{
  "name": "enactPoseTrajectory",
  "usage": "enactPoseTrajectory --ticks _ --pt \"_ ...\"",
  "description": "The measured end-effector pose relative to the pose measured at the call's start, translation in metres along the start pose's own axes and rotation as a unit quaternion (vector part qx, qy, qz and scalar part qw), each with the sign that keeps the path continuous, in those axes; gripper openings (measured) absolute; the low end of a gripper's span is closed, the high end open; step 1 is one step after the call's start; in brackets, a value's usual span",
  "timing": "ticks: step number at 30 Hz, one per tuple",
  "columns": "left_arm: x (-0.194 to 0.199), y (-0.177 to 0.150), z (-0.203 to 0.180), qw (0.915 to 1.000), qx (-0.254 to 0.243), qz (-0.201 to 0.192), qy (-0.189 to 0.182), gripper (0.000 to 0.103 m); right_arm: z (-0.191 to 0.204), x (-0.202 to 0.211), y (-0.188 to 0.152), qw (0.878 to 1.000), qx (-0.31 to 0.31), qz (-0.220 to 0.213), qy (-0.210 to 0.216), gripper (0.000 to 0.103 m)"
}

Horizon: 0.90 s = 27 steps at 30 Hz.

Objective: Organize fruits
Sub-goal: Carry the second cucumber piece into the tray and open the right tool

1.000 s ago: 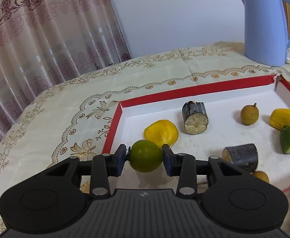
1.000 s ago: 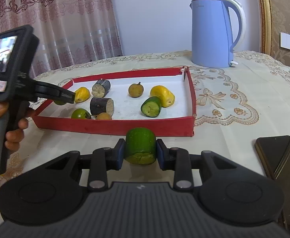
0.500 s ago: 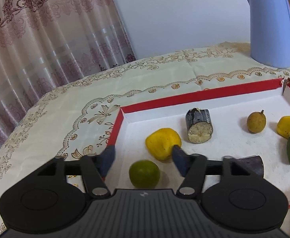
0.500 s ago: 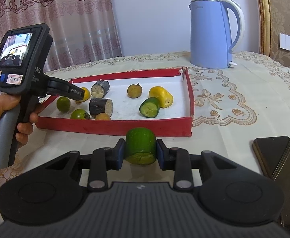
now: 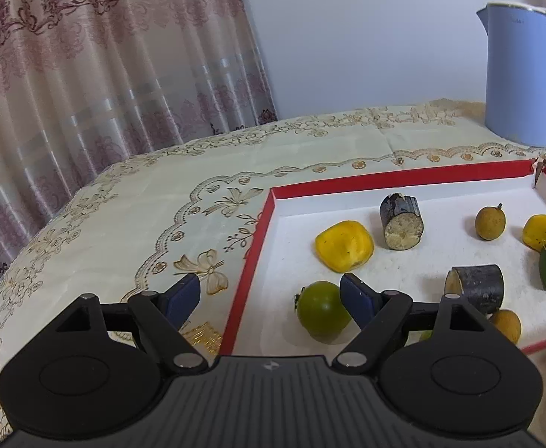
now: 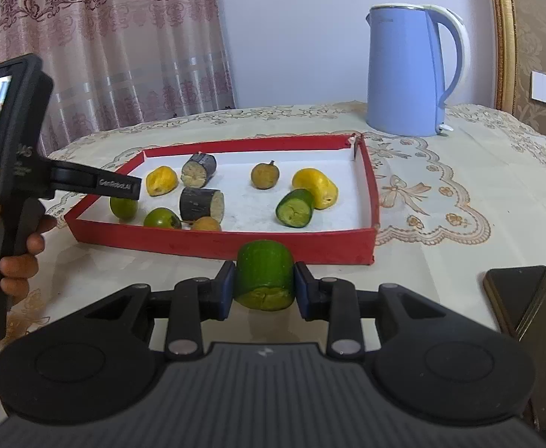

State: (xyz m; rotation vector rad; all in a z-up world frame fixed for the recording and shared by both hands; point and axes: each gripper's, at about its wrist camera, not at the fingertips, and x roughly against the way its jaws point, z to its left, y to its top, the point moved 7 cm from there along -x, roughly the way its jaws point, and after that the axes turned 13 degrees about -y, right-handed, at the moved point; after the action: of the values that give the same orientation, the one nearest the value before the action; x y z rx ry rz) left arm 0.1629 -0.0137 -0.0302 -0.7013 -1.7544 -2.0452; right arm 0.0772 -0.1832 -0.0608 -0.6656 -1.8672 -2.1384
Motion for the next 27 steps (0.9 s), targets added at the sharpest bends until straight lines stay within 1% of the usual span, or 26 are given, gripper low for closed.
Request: enactPoseTrajectory --ticks 13,16,20,27 --pt "0.029 -0.029 0.018 0.9976 0.052 0.000 -0.046 0.083 0.007 0.002 0.016 1.000 0.012 -0.016 -0.001 0.031" --pt "0.036 -0.033 0.023 0.9969 0.063 -0.011 -0.046 0.084 0.008 0.001 0.020 1.000 0.013 -0.019 -0.002 0.031" --pt "0.044 -0.037 0.030 0.9959 0.075 -0.014 -0.050 0.084 0.008 0.000 0.028 1.000 0.012 -0.024 -0.003 0.031" --pt "0.048 -0.046 0.037 0.9945 0.085 -0.011 -0.060 0.084 0.010 -0.006 0.043 0.999 0.016 -0.032 -0.007 0.031"
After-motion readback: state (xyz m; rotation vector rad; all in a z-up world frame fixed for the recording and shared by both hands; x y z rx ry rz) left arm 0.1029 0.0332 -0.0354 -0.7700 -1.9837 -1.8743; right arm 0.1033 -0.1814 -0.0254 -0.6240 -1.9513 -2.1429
